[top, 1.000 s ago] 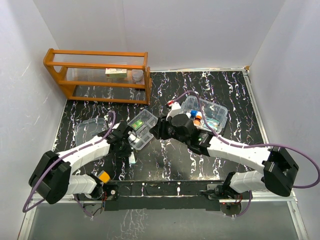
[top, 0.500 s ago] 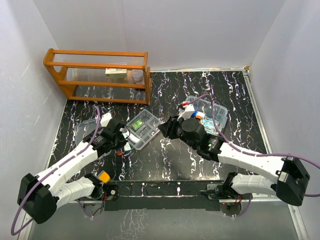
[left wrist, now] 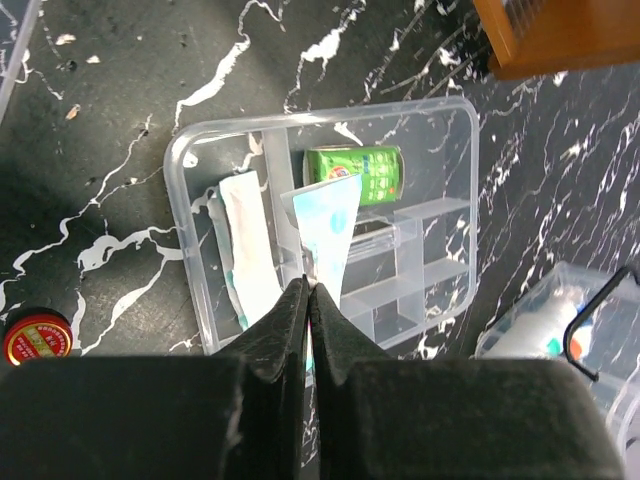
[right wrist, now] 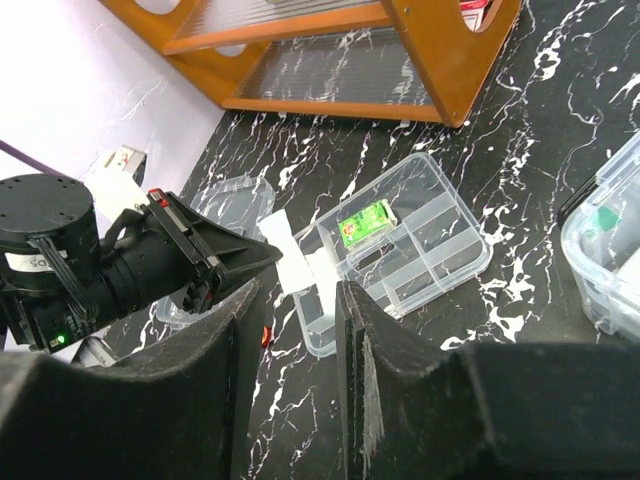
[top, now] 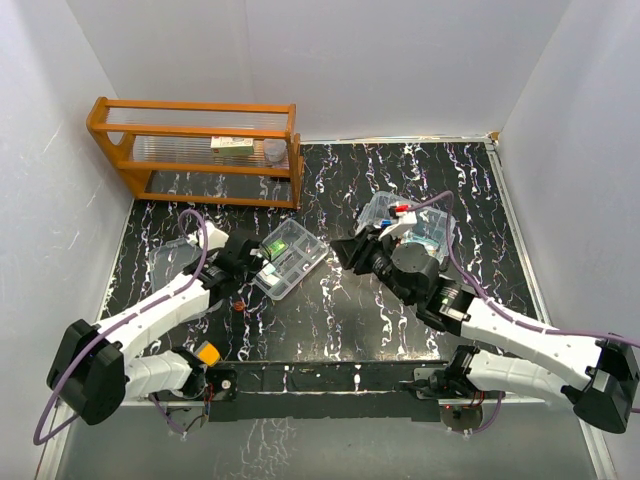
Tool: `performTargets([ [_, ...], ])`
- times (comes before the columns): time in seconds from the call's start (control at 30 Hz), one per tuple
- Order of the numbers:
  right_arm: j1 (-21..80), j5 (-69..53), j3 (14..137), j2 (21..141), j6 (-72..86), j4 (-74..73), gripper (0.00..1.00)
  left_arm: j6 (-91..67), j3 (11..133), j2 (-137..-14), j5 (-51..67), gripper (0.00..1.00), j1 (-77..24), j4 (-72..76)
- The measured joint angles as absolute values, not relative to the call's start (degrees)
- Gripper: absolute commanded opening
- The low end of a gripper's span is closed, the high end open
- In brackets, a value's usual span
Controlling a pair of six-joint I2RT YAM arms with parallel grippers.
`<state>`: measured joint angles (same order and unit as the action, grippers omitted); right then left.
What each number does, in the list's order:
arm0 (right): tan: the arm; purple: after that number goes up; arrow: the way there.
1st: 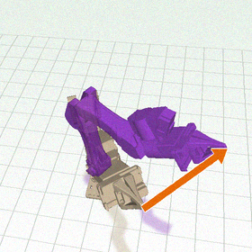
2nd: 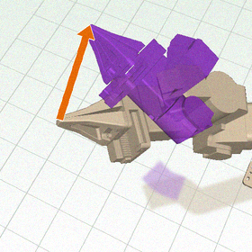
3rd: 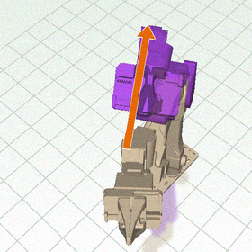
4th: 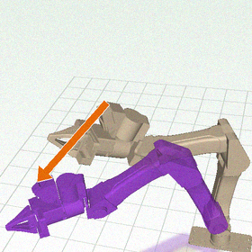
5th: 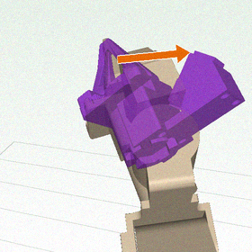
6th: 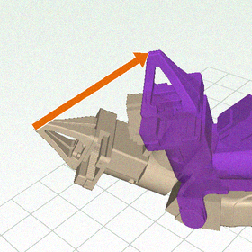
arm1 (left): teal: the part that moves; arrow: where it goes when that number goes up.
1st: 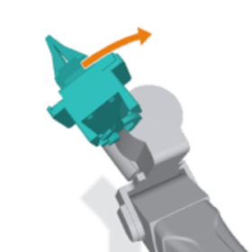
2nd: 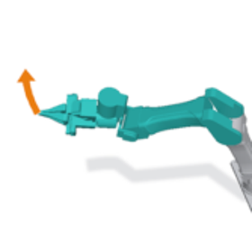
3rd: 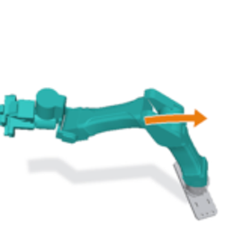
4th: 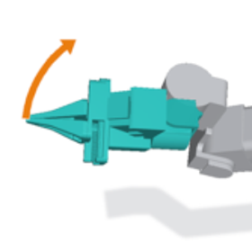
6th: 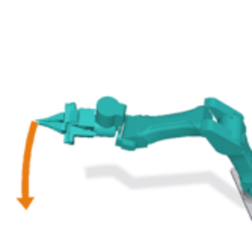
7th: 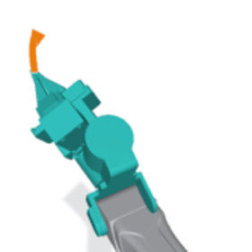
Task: Organize the medicine kit
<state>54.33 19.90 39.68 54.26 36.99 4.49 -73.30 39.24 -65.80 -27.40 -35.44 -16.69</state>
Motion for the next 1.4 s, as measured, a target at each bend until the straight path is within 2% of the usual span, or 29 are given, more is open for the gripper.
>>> performTargets([
  [0.27,54.3,22.4,38.0,52.1,35.9,4.1,0.34,-79.5,37.4,-66.6,-31.0,0.00,-35.4,-16.4],
  [0.87,54.3,22.8,37.7,52.6,35.4,3.6,0.35,-82.0,37.4,-74.3,-29.9,0.02,-35.4,-16.3],
  [1.03,54.3,22.8,37.7,52.6,35.2,3.6,0.36,-82.0,37.4,-76.2,-29.0,0.22,-35.4,-16.3],
  [1.2,54.3,22.8,37.7,53.1,35.1,3.5,0.37,-81.5,38.0,-76.2,-29.1,0.36,-35.4,-17.5],
  [1.4,54.3,23.1,38.1,55.0,35.7,1.8,0.42,-78.4,42.0,-74.0,-31.0,0.45,-35.4,-24.1],
])
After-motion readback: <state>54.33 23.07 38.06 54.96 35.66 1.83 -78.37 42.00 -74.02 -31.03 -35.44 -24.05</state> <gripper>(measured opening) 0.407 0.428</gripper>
